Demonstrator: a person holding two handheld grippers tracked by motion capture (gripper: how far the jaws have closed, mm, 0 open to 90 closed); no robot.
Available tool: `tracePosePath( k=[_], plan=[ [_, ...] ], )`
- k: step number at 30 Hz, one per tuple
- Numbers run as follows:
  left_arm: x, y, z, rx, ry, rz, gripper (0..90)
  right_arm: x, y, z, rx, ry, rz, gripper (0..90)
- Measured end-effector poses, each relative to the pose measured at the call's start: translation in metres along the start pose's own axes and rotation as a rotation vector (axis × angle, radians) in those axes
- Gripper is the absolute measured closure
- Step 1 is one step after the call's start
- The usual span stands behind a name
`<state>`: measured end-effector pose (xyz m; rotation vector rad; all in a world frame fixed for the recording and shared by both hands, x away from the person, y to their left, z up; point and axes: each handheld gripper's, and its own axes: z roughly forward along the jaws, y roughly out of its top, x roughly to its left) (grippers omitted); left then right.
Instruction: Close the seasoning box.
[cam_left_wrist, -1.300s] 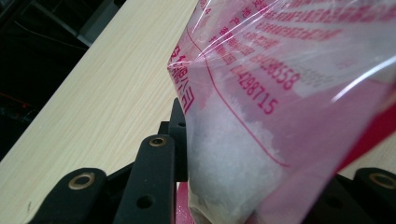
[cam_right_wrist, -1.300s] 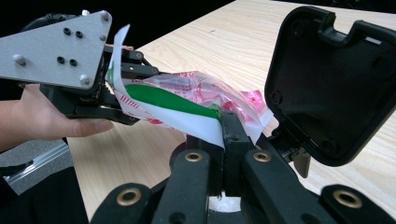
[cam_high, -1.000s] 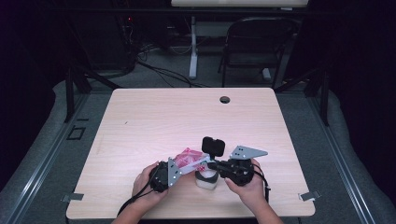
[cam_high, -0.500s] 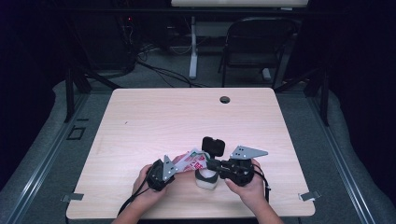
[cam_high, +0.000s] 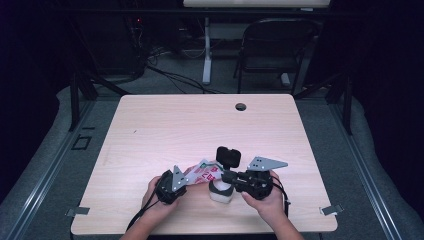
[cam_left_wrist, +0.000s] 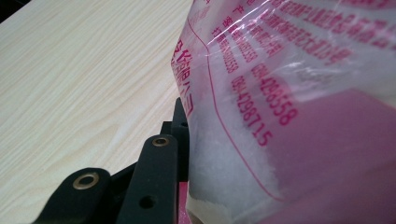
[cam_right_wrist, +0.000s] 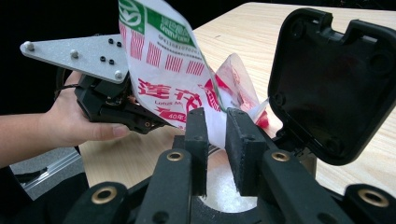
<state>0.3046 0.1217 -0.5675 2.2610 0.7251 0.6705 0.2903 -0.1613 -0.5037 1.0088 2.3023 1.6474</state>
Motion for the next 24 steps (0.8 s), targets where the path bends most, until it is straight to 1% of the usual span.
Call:
tracePosePath(
  k=[1, 2, 9, 18, 24],
  plan=[
    [0.0004, -0.0005, 0.0002, -0.004, -0.002, -0.012, 73.5, 0.0001, 0.0, -0.0001, 0.0, 0.0, 0.0, 77.5],
    [0.0007, -0.0004, 0.0002, -0.003, -0.004, -0.013, 73.5, 0.0, 0.0, -0.0002, 0.004, 0.0, -0.002, 77.1],
    [0.0008, -0.0006, 0.0004, -0.002, -0.007, -0.016, 73.5, 0.0011, 0.0001, -0.0008, -0.001, 0.0, -0.007, 75.6],
    [0.0014, -0.0011, 0.0009, -0.001, -0.008, -0.017, 73.5, -0.0014, 0.0, -0.0028, -0.007, -0.002, 0.004, 74.5],
    [0.0033, -0.0025, 0.0017, -0.006, -0.018, -0.038, 73.5, -0.0027, 0.0, -0.0043, -0.01, -0.004, 0.003, 73.9]
  ],
)
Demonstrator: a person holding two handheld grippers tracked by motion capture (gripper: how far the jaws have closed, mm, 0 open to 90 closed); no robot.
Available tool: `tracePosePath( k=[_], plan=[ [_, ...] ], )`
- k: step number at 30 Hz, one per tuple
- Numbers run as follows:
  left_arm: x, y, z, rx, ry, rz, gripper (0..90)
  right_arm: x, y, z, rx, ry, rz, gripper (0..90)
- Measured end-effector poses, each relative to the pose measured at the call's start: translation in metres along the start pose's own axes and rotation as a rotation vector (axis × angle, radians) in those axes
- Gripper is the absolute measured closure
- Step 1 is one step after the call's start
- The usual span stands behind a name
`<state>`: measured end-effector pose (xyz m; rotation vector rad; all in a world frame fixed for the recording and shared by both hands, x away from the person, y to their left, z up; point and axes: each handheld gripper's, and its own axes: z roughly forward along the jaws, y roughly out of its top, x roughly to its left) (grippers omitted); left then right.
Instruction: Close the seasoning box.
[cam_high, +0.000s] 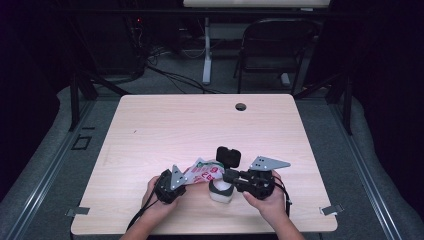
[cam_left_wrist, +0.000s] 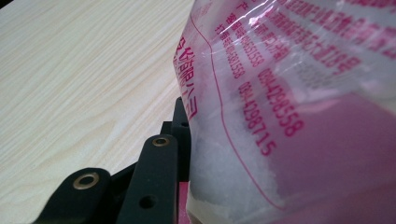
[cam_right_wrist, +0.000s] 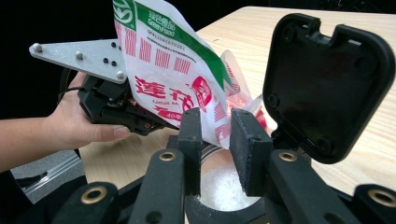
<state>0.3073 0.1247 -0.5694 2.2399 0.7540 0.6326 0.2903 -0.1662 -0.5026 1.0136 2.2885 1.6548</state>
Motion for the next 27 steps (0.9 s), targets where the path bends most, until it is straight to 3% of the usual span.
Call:
tracePosePath(
  k=[16, 27],
  plan=[
    [0.013, -0.006, 0.001, -0.027, -0.069, -0.113, 73.6, -0.006, -0.001, -0.004, -0.016, -0.022, 0.023, 73.4],
    [0.02, -0.007, -0.001, -0.047, -0.083, -0.163, 74.0, -0.007, -0.002, -0.003, -0.016, -0.028, 0.029, 73.4]
  ],
)
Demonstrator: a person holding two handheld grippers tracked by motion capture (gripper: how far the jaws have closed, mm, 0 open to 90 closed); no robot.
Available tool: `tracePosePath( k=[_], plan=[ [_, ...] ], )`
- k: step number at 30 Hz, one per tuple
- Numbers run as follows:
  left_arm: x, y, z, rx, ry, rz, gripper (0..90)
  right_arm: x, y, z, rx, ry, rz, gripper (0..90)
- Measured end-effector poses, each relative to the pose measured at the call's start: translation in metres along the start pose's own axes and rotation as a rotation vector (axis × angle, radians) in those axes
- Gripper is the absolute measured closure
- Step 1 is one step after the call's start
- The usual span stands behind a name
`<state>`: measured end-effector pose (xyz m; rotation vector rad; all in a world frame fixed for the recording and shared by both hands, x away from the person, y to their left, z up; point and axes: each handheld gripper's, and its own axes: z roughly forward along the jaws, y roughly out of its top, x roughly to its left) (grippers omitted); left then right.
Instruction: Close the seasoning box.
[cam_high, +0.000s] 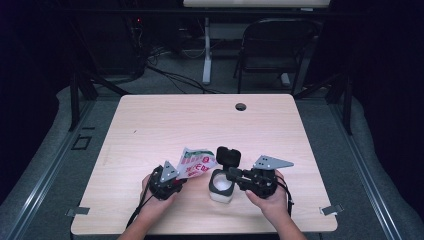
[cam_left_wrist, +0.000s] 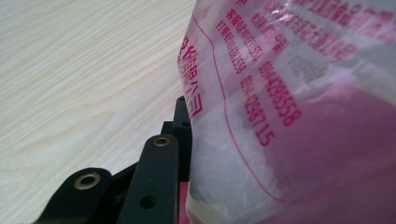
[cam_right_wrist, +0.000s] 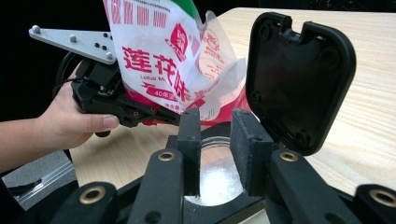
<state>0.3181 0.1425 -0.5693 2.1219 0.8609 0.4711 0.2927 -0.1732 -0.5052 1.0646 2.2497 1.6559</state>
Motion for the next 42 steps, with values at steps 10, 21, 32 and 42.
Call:
tracePosePath(
  k=[10, 21, 32, 42],
  plan=[
    [0.01, -0.001, -0.005, -0.031, -0.014, -0.066, 74.2, -0.002, -0.001, -0.001, 0.003, -0.009, 0.0, 73.4],
    [0.021, 0.007, -0.018, -0.069, 0.013, -0.099, 74.2, -0.003, -0.001, -0.001, -0.005, -0.015, 0.007, 73.1],
    [0.043, 0.012, -0.041, -0.077, 0.093, -0.117, 74.2, -0.004, -0.001, -0.002, -0.005, -0.02, 0.009, 72.5],
    [0.061, 0.002, -0.057, -0.073, 0.149, -0.146, 74.1, -0.005, -0.002, -0.003, -0.007, -0.026, 0.012, 72.2]
  ],
)
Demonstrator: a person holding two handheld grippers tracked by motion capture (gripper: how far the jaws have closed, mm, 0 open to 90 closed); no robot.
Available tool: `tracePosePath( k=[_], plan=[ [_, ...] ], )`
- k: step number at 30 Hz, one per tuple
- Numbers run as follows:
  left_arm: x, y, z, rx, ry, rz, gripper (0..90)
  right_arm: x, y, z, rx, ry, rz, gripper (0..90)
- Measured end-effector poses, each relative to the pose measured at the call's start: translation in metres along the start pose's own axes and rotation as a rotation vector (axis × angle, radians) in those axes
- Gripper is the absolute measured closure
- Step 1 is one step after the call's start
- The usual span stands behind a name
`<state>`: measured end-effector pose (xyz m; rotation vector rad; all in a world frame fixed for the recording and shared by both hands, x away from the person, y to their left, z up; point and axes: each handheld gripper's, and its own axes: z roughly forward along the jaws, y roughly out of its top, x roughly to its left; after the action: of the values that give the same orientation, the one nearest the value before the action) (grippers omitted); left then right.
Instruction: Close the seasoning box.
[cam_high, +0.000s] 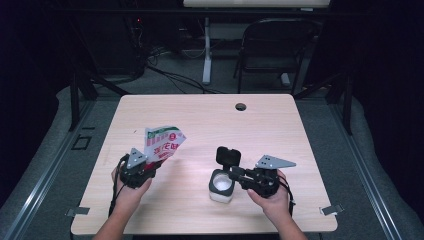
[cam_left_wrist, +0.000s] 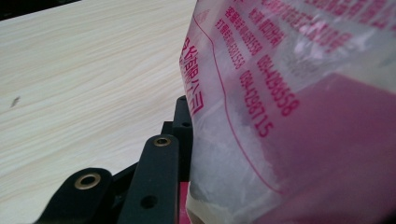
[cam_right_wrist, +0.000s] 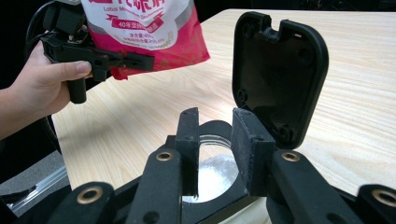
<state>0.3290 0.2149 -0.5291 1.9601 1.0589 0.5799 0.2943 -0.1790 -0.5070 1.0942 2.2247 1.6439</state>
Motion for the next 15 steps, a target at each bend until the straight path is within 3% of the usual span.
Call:
tracePosePath(
  k=[15],
  plan=[
    [0.028, -0.019, -0.009, 0.011, 0.096, -0.079, 74.1, -0.002, -0.001, -0.001, -0.004, -0.005, 0.006, 71.1]
  ],
)
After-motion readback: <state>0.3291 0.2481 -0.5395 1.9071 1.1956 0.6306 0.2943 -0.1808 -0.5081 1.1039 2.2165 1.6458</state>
